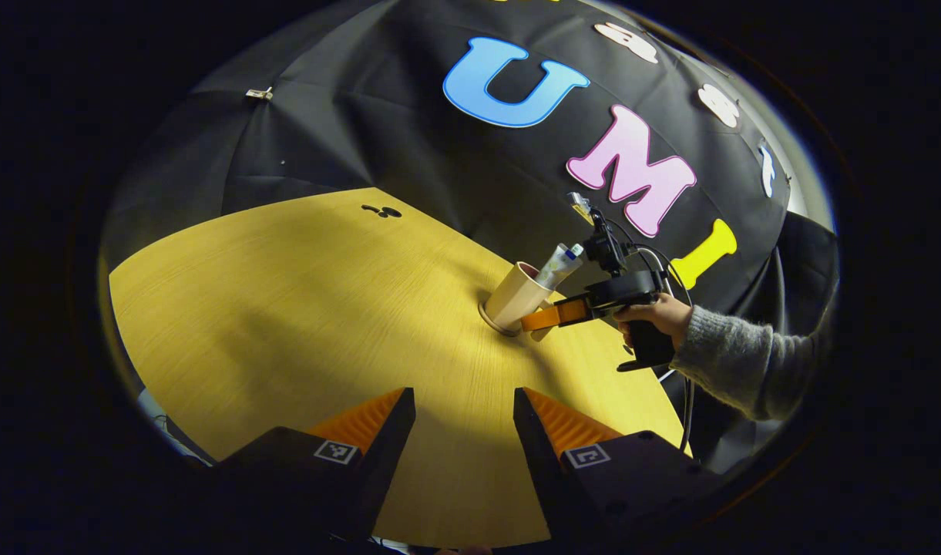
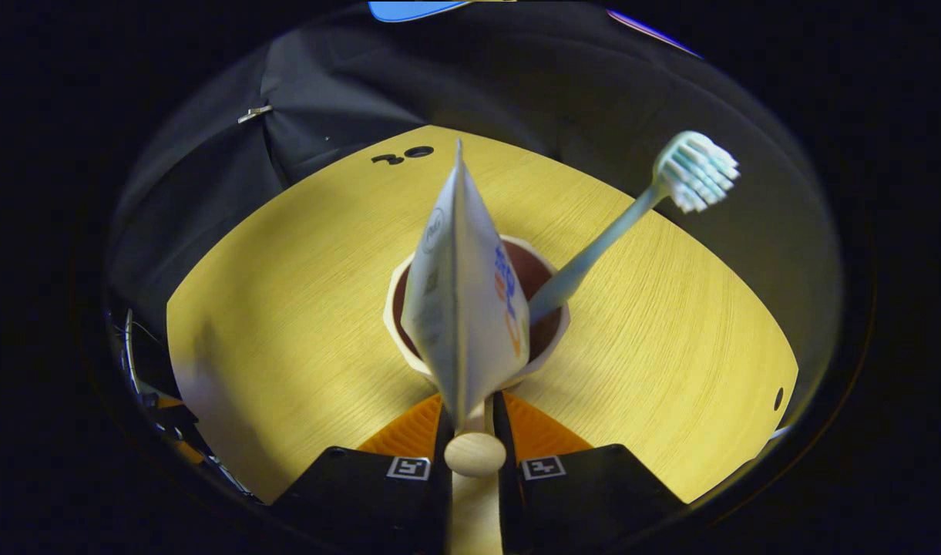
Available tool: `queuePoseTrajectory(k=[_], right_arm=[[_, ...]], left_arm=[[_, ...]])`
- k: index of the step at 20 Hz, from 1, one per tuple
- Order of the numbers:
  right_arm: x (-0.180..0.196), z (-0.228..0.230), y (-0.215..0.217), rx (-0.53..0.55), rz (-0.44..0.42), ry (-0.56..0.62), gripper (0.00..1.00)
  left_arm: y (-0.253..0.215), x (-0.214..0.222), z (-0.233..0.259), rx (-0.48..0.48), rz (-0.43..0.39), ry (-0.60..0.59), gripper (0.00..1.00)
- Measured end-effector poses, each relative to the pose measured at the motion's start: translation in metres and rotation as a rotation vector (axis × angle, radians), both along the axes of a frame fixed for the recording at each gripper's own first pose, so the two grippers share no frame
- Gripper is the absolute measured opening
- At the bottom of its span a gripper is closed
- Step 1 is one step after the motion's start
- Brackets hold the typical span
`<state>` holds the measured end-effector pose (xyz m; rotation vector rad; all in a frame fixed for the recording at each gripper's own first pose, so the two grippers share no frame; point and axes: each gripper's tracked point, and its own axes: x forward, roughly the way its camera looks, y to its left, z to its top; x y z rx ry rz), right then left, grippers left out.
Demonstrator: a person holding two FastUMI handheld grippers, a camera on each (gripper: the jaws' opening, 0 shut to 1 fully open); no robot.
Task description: Put the toothbrush and toothpaste on the desktop into the cup, then pick up the cup and place it on the coaster on the desktop.
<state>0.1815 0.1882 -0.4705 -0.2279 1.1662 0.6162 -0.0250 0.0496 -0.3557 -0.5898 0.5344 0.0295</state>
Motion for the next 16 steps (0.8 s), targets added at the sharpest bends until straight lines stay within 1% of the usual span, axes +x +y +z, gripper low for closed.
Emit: queuePoseTrajectory(k=[1,2,3,5,6,8,9,10,11,12,13,16], right_arm=[[-0.002,-0.002,-0.002,-0.005,-0.006,0.01,0.29],[-0.004,-0.004,-0.002,-0.008,-0.01,0.023,0.26],[-0.007,-0.006,-0.001,-0.002,-0.013,0.035,0.31],[-0.009,-0.005,0.001,0.009,-0.016,0.029,0.46],[-0.01,-0.003,0.0,0.01,-0.018,0.019,0.59],[-0.01,0.003,-0.001,0.022,-0.028,0.009,0.62],[-0.01,0.008,-0.002,0.031,-0.034,0.005,0.56],[-0.009,0.013,-0.002,0.039,-0.043,-0.004,0.63],[-0.009,0.018,-0.003,0.049,-0.051,-0.015,0.66],[-0.008,0.024,-0.003,0.058,-0.058,-0.028,0.75],[-0.007,0.03,-0.004,0.068,-0.065,-0.045,0.86],[-0.007,0.055,-0.006,0.101,-0.076,-0.089,0.91]], left_arm=[[0.001,0.0,0.0,0.003,-0.002,0.0,0.82],[0.002,-0.001,-0.001,0.008,0.0,0.002,0.82],[0.002,-0.001,-0.002,0.008,0.0,0.003,0.82],[0.004,-0.002,-0.002,0.009,0.005,0.005,0.82],[0.003,-0.003,-0.002,0.009,0.006,0.005,0.82],[0.004,-0.004,-0.001,0.021,0.016,0.004,0.82],[0.005,-0.003,0.003,0.028,0.018,-0.009,0.82],[0.003,-0.002,0.009,0.034,0.016,-0.025,0.83],[0.002,-0.001,0.016,0.038,0.012,-0.04,0.83],[0.0,0.0,0.02,0.045,0.01,-0.051,0.84],[-0.001,0.002,0.025,0.057,0.011,-0.055,0.86],[0.001,0.001,0.042,0.116,0.018,-0.064,0.92]])
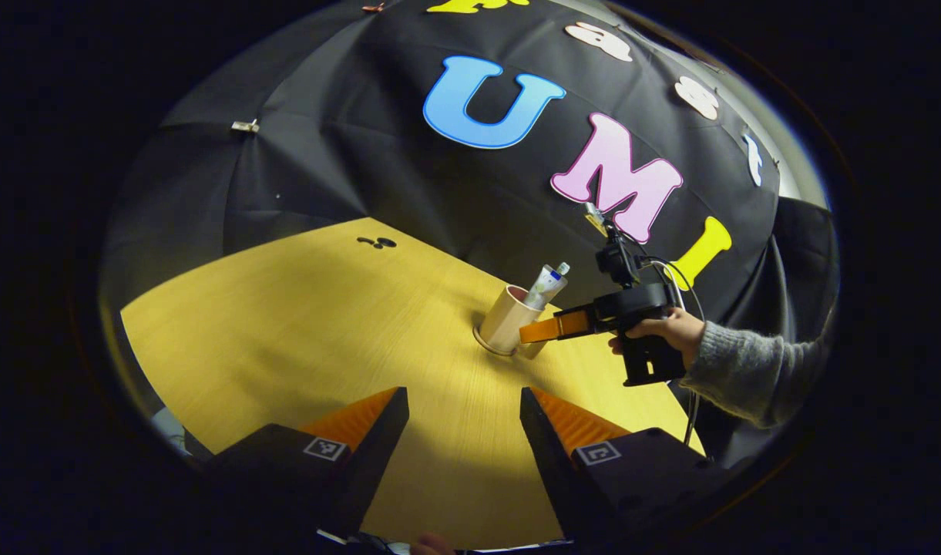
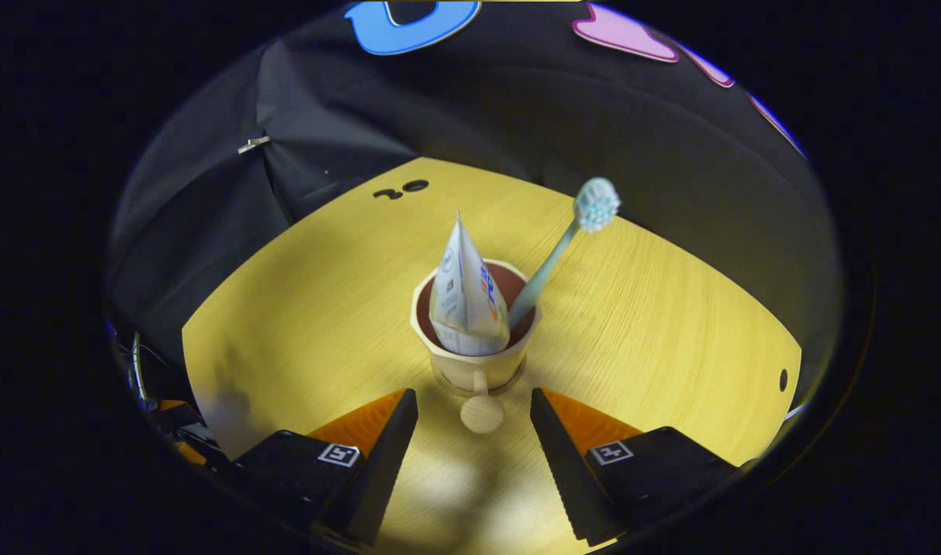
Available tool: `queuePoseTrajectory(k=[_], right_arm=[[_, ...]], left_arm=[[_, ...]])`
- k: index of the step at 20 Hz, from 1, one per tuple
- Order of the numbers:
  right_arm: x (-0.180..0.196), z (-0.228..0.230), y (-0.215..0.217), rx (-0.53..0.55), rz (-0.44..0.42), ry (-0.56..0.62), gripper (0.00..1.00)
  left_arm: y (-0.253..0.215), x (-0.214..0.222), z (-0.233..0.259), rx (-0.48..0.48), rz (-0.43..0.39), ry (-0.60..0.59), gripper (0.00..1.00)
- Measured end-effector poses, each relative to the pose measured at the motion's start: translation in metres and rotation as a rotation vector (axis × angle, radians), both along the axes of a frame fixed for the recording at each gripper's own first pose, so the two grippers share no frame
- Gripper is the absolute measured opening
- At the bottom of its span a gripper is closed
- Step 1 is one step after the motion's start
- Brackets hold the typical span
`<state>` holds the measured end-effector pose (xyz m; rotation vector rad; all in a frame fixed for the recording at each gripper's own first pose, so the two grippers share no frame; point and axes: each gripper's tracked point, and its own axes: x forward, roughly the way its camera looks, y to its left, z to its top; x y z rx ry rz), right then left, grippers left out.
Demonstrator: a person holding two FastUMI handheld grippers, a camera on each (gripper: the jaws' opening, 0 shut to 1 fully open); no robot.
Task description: Put the toothbrush and toothpaste on the desktop into the cup, then pick up the cup and place it on the coaster on the desktop.
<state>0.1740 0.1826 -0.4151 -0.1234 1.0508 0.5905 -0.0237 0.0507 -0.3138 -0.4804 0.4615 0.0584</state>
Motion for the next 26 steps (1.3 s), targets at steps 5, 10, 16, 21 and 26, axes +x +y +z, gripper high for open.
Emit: queuePoseTrajectory(k=[5,10,16,21,26], right_arm=[[-0.009,0.076,-0.008,0.103,-0.036,-0.14,0.99],[-0.033,0.172,-0.017,0.272,-0.118,-0.265,0.98],[-0.066,0.273,-0.038,0.404,-0.181,-0.401,0.98],[-0.088,0.326,-0.074,0.412,-0.227,-0.531,0.98],[-0.121,0.355,-0.1,0.409,-0.27,-0.6,0.98]], left_arm=[[-0.01,0.004,0.052,0.083,-0.029,-0.071,0.93],[-0.034,0.012,0.113,0.122,-0.067,-0.137,0.93],[-0.064,0.037,0.208,0.185,-0.12,-0.251,0.93],[-0.083,0.046,0.256,0.308,-0.171,-0.349,0.94],[-0.115,0.031,0.263,0.299,-0.226,-0.343,0.96]])
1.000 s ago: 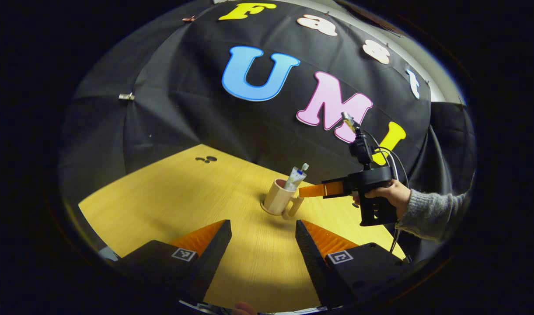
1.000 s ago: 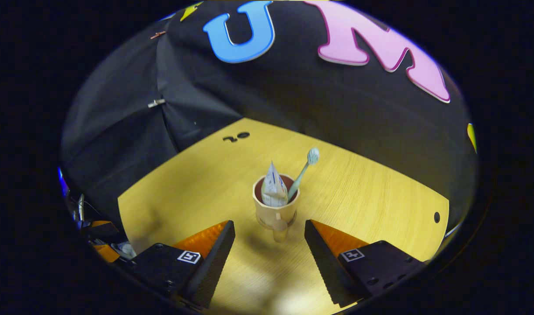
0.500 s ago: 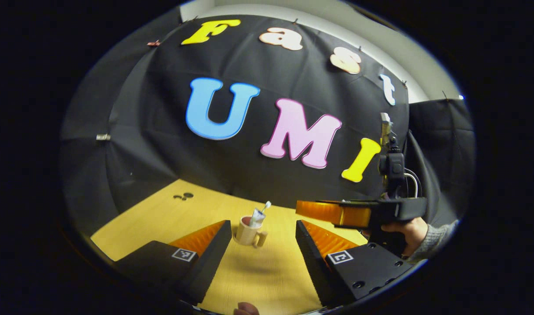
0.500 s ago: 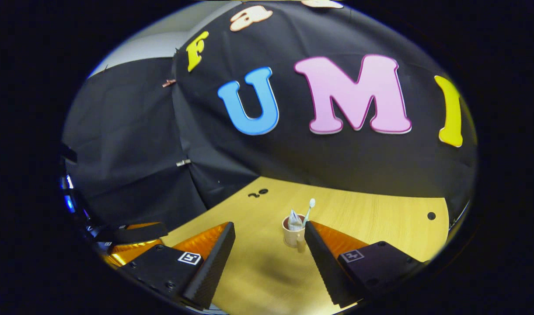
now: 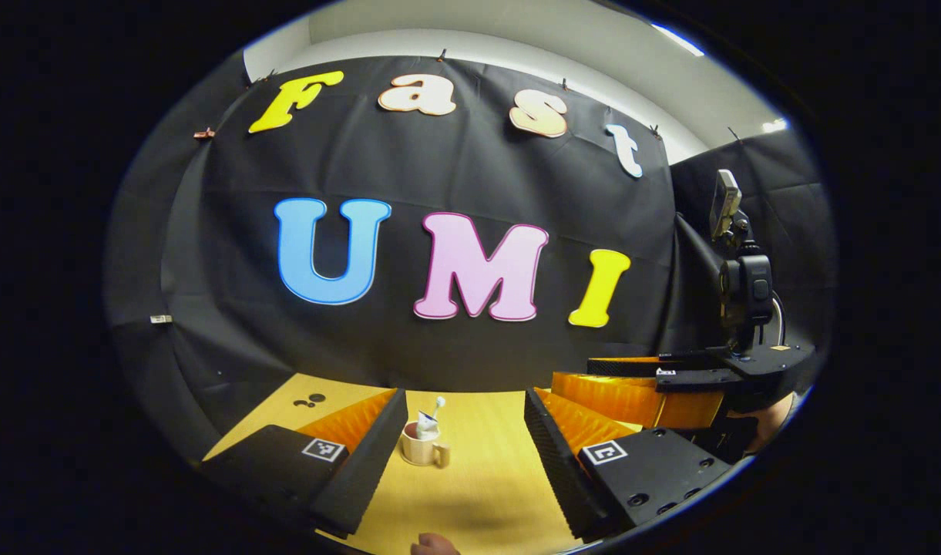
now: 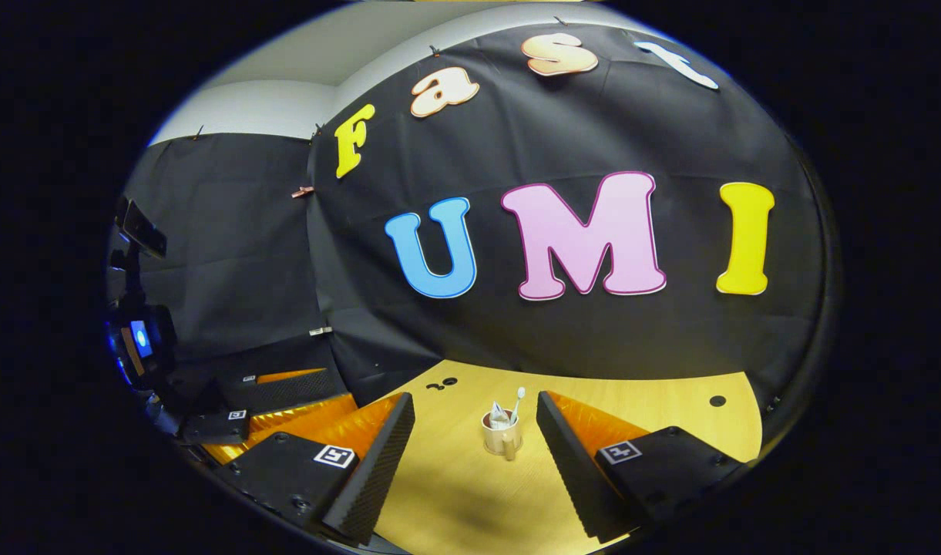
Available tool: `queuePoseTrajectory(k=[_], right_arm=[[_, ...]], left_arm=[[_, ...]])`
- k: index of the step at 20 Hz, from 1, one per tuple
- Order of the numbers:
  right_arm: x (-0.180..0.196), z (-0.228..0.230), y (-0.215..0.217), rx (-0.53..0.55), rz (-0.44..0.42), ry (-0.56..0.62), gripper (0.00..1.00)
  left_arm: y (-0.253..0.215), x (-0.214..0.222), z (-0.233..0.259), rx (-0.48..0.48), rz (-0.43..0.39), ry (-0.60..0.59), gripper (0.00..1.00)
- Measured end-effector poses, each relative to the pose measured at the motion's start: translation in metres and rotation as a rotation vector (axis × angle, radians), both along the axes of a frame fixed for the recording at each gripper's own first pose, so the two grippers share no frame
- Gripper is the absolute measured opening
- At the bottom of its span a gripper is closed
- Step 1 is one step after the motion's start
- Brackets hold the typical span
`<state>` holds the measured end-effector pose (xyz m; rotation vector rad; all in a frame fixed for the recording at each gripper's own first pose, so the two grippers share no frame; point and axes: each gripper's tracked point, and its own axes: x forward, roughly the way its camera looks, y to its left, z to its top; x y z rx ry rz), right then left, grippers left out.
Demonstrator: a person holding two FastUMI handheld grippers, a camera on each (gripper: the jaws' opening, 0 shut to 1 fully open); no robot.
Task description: Put the toothbrush and toothpaste on the desktop into the cup, then pick up the cup and place it on the coaster on the desktop.
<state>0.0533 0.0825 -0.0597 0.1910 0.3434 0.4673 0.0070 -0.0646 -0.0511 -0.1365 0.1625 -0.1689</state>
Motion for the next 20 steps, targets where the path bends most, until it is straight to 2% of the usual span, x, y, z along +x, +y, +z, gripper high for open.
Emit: queuePoseTrajectory(k=[7,20], right_arm=[[-0.033,0.001,-0.016,-0.017,-0.039,-0.049,0.98],[-0.045,0.013,-0.014,-0.031,-0.043,-0.072,0.98]], left_arm=[[-0.014,-0.001,0.031,0.018,-0.033,-0.052,0.97],[-0.018,-0.005,0.029,0.04,-0.051,-0.049,0.97]])
